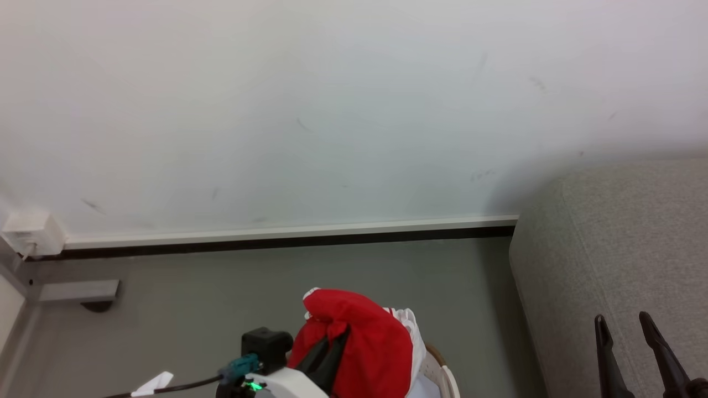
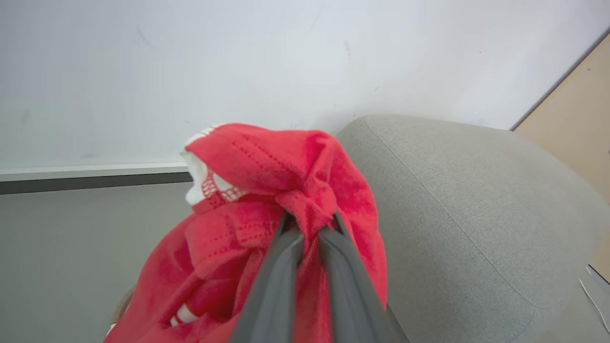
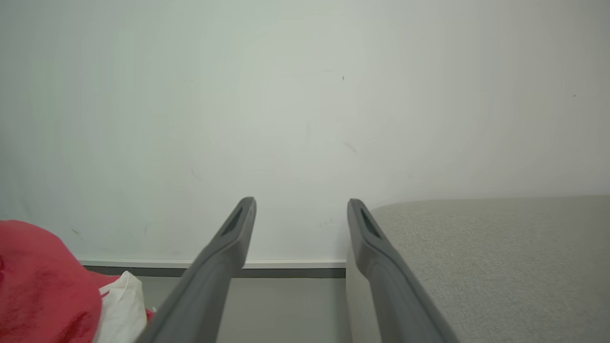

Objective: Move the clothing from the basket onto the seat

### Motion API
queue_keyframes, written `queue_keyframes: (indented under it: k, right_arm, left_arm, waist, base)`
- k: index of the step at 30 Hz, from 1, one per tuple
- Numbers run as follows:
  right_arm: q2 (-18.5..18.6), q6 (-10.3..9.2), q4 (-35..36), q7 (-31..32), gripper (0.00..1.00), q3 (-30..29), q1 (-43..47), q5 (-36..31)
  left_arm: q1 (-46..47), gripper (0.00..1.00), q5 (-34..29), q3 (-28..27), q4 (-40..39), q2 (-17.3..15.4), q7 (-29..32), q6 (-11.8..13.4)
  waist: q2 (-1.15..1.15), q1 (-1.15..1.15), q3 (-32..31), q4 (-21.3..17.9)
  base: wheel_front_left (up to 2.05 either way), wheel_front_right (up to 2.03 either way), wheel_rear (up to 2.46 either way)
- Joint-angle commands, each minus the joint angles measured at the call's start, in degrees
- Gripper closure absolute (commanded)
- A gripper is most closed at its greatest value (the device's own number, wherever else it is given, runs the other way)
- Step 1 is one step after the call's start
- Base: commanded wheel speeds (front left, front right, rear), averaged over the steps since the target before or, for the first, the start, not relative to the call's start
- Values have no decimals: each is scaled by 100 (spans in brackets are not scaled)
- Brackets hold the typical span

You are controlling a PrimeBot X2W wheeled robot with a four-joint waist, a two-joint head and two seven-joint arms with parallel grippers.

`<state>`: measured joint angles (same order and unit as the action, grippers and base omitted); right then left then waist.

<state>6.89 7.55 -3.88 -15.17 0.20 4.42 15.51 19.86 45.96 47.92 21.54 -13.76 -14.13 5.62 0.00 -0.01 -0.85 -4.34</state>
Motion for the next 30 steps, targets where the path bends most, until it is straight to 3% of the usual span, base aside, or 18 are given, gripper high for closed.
queue_keyframes:
  k: [1, 11, 23, 30]
  right_arm:
    - [5, -12, -26, 2, 0, -22, 104, -75]
    - [-42, -12, -86, 2, 0, 32, 182, -90]
    - [58, -12, -111, 3, 0, 247, 85, -32]
    - [295, -12, -46, 3, 0, 779, -138, 18]
  left_arm:
    - [-113, 100, -14, -26, -116, -94, 27, 42]
    - [-283, 100, -29, -65, -856, -450, 237, 335]
    - [-269, 100, -59, -22, -1108, -529, 336, 415]
    - [-109, 100, -143, 24, -1182, -534, 359, 410]
  waist:
    - [0, 1, -78, -40]
    - [0, 1, -158, -93]
    - [0, 1, -172, -70]
    - [0, 1, -125, -102]
  base:
    - [0, 0, 0]
    - [0, 0, 0]
    - [0, 0, 0]
    - [0, 0, 0]
